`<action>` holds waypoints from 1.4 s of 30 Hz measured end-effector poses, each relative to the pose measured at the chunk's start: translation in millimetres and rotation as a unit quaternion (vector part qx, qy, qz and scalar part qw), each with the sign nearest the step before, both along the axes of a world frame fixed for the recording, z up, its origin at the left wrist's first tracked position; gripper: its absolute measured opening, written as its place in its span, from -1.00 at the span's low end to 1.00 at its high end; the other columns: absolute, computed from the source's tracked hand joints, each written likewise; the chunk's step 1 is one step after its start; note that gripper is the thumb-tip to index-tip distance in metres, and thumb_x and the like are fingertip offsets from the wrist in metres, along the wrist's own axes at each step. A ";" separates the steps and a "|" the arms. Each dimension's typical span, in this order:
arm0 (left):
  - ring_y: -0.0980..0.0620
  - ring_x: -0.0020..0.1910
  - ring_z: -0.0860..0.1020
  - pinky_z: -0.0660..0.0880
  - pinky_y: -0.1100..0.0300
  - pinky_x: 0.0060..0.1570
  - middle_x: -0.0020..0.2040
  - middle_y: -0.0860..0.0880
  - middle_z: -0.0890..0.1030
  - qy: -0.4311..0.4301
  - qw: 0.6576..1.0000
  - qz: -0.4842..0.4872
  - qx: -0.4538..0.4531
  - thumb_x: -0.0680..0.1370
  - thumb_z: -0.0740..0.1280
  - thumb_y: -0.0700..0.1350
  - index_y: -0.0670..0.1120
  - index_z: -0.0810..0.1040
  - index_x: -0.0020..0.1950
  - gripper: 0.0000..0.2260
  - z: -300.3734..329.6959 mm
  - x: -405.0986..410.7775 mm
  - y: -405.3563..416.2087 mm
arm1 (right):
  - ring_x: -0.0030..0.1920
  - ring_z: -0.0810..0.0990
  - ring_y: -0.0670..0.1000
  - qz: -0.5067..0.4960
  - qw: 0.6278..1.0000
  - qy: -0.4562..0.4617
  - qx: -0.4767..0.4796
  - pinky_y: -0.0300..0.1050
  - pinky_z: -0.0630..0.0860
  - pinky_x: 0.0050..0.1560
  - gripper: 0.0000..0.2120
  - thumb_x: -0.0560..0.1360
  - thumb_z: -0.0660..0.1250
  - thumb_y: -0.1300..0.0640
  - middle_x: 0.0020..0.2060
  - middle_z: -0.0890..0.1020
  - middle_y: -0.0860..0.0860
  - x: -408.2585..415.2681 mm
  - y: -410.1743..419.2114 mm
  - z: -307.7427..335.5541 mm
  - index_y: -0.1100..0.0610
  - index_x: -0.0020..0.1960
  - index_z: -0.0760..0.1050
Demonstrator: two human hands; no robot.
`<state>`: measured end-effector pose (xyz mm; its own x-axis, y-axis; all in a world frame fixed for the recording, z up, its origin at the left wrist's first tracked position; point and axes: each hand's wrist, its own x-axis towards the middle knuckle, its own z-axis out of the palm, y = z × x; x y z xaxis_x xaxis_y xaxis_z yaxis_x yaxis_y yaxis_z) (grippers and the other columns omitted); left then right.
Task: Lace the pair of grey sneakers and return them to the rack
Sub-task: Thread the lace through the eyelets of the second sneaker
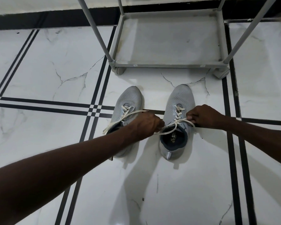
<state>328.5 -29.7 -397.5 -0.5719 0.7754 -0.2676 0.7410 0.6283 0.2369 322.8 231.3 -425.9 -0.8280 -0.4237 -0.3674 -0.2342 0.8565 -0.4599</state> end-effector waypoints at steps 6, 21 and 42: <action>-0.15 -0.19 0.58 0.44 0.07 -0.24 -0.23 -0.08 0.65 -0.040 0.999 0.007 -0.004 0.34 0.09 -0.18 -0.05 0.52 -0.22 -0.78 0.6 0.9 -0.8 | -0.39 0.43 -0.09 -0.002 1.000 0.023 -0.002 -0.23 0.25 -0.34 -0.60 0.48 0.34 0.17 -0.41 0.56 -0.06 -0.5 -2.5 -2.9 -0.09 -0.47 0.34; -0.14 0.03 0.59 0.46 0.07 -0.07 0.07 -0.13 0.61 -0.008 0.986 0.161 0.036 0.47 0.32 0.25 -0.09 0.50 0.21 -0.51 -4.7 -14.6 47.3 | -0.06 0.57 0.22 -0.028 0.989 0.145 0.007 0.08 0.53 -0.09 -0.53 0.35 0.30 0.11 0.01 0.61 0.16 20.0 -20.9 6.2 0.15 0.25 0.40; -0.19 0.05 0.61 0.48 0.05 -0.05 0.05 -0.16 0.66 0.032 0.978 0.207 -0.014 0.54 0.26 0.18 -0.12 0.59 0.10 -0.61 4.7 -16.4 47.4 | -0.28 0.58 0.23 0.021 0.979 0.200 0.030 -0.07 0.29 -0.37 -0.73 0.60 0.09 -0.05 -0.25 0.64 0.11 30.5 -17.5 -3.1 0.14 -0.01 0.40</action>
